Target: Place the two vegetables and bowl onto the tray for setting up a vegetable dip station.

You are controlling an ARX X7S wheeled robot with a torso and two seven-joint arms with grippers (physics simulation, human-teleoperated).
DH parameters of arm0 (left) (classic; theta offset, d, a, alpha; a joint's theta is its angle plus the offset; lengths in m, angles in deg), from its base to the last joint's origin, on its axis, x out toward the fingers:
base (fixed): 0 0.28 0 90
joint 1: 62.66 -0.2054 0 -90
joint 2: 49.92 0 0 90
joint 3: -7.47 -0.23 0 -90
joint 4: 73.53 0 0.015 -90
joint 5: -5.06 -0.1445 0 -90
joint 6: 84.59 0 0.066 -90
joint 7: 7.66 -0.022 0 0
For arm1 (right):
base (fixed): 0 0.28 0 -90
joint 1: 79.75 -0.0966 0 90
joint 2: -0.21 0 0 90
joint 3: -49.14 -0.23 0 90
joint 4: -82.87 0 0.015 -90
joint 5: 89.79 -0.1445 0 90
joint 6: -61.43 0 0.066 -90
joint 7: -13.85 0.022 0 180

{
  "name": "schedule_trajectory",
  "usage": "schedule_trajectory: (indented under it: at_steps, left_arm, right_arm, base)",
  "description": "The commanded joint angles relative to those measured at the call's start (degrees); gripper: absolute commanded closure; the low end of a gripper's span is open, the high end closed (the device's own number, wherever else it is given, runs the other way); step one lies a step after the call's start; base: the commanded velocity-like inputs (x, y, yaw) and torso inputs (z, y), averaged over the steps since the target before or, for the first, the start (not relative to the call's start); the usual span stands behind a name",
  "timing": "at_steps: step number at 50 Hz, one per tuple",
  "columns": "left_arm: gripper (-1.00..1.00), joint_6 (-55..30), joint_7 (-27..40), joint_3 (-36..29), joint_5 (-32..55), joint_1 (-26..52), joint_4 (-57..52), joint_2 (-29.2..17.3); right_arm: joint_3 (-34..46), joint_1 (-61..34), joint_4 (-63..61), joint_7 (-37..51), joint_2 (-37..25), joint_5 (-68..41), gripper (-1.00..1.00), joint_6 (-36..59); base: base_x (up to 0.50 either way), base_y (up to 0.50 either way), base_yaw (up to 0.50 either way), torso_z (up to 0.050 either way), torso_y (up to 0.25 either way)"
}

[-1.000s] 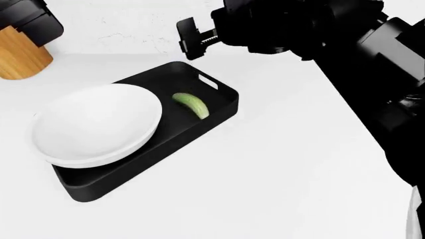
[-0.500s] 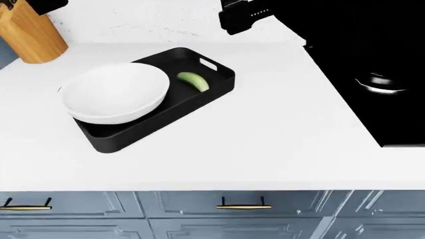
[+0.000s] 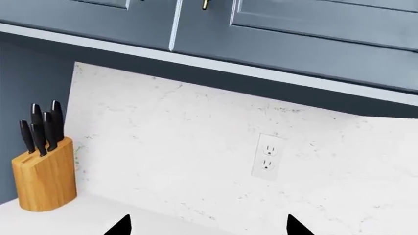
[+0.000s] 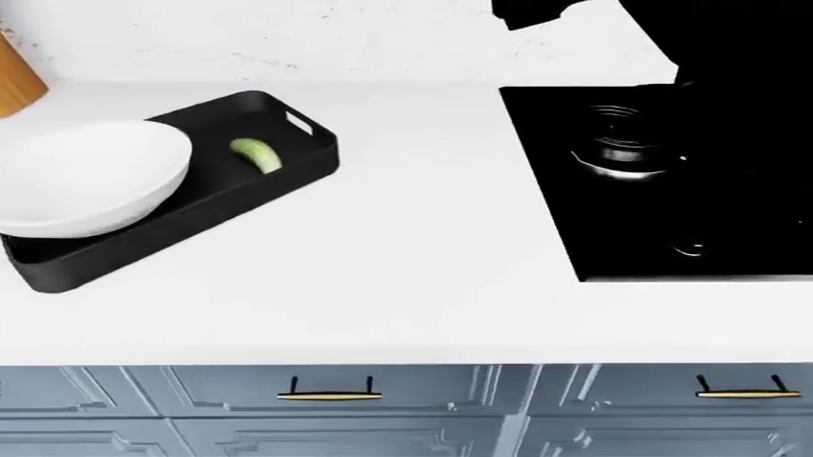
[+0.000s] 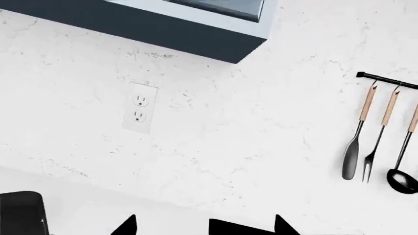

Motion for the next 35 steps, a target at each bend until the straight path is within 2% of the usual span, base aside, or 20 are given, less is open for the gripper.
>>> schedule_trajectory:
  at_steps: [1,35]
  left_arm:
    - [-1.00,-1.34,-3.44,0.96,-1.94,-1.16,2.97,1.48]
    - [-1.00,-2.47,-3.26,4.04,-1.74,-2.71,2.21,1.95]
  right_arm:
    - [-0.91,-0.79,-1.37,1.73,-1.73,-0.09,-1.00,0.16]
    - [-2.16,-0.30,-1.39,0.91,-1.96,0.40,-1.00,-0.07]
  base:
    - [0.00,-0.50,0.00,0.000,0.000]
    - [0.00,-0.50,0.00,0.000,0.000]
